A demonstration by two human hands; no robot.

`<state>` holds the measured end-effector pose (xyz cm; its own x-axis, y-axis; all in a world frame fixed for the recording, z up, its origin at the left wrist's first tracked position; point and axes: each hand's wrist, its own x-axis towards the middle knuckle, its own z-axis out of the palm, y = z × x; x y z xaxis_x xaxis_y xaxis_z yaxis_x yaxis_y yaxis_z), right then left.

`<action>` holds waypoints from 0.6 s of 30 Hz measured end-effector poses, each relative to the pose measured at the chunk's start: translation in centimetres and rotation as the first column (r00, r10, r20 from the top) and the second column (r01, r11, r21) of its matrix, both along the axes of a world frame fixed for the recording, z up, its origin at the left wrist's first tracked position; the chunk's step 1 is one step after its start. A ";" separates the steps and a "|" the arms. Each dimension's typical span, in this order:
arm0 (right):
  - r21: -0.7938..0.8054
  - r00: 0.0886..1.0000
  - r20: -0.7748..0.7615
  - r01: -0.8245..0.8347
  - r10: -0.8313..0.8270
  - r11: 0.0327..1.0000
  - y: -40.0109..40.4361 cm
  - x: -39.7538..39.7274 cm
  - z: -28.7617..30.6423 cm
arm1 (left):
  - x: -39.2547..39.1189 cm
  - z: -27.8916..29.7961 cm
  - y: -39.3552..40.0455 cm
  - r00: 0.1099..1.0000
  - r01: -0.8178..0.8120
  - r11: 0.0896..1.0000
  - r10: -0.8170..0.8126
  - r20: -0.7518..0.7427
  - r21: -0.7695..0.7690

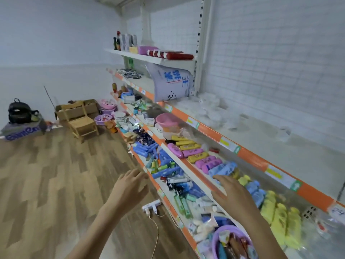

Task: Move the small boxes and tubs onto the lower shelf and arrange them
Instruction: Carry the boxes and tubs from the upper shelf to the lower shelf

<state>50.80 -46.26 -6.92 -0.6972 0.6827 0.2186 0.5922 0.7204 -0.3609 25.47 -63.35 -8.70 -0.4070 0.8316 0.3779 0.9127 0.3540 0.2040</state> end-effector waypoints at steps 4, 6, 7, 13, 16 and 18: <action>0.003 0.997 0.026 0.071 -0.071 0.997 3.4 -3.0 0.4 | -3.9 -0.6 5.0 0.995 0.095 0.995 -0.093 0.040 -0.037; 0.010 0.993 0.012 0.120 -0.120 0.993 5.4 -3.9 0.8 | -5.6 -0.4 7.8 0.989 0.142 0.989 -0.141 0.034 -0.038; 0.020 0.991 0.001 0.135 -0.135 0.991 6.6 -4.3 1.0 | -6.5 -0.3 9.4 0.987 0.163 0.986 -0.162 0.016 -0.035; 0.099 0.975 -0.084 0.212 -0.204 0.972 15.3 -6.6 4.2 | -10.7 2.5 20.0 0.955 0.296 0.955 -0.297 0.015 0.034; 0.172 0.968 -0.117 0.240 -0.222 0.955 20.6 -8.6 6.7 | -12.5 4.7 25.6 0.929 0.370 0.925 -0.369 -0.026 0.087; 0.189 0.967 -0.121 0.243 -0.223 0.951 24.3 -10.2 8.2 | -14.1 5.9 29.3 0.917 0.398 0.910 -0.393 -0.060 0.120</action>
